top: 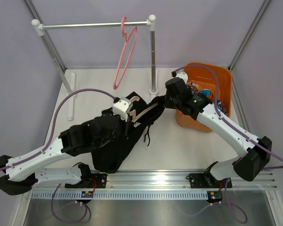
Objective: Remove the shorts from the hanger
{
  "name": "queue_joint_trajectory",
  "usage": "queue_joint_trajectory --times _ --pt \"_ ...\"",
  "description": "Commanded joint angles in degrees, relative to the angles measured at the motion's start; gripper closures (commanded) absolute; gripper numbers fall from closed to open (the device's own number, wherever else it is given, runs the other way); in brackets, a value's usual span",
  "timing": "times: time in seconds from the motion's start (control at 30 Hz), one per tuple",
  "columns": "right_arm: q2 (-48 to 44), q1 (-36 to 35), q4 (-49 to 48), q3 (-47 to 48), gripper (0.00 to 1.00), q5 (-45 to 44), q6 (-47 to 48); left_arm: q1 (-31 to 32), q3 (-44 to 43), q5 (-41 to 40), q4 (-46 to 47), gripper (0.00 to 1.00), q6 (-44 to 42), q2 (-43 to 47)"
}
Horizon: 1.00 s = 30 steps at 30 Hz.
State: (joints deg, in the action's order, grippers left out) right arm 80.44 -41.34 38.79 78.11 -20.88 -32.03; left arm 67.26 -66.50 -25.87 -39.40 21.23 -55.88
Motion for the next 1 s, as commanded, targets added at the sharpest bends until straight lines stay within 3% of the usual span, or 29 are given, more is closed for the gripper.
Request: queue_joint_trajectory --times 0.0,0.2,0.33,0.57,0.67,0.8,0.97 --pt "0.41 6.62 0.77 2.75 1.0 -2.32 3.55 0.5 1.2 0.9 -0.24 1.0 1.88 6.21" --pt "2.96 6.71 -1.17 3.46 1.0 1.72 3.03 0.5 1.11 2.31 0.28 1.0 1.36 12.1" --pt "1.83 5.93 -3.8 0.65 1.0 6.63 2.5 0.5 1.55 3.54 5.53 1.0 -1.01 15.09" --pt "-0.72 2.32 -3.72 -1.73 1.0 4.19 2.24 0.5 1.11 7.41 11.01 1.0 -3.65 15.36" --pt "-0.47 3.19 0.84 0.72 1.0 -5.29 3.9 0.5 -2.05 7.06 6.02 1.0 -3.57 14.04" --pt "0.5 9.24 3.23 5.11 1.0 -5.05 6.45 0.5 -2.67 6.88 0.3 1.0 -3.74 15.09" --pt "3.22 10.14 4.54 9.25 1.0 -4.26 7.42 0.5 -1.36 7.14 -0.77 1.0 -3.66 17.29"
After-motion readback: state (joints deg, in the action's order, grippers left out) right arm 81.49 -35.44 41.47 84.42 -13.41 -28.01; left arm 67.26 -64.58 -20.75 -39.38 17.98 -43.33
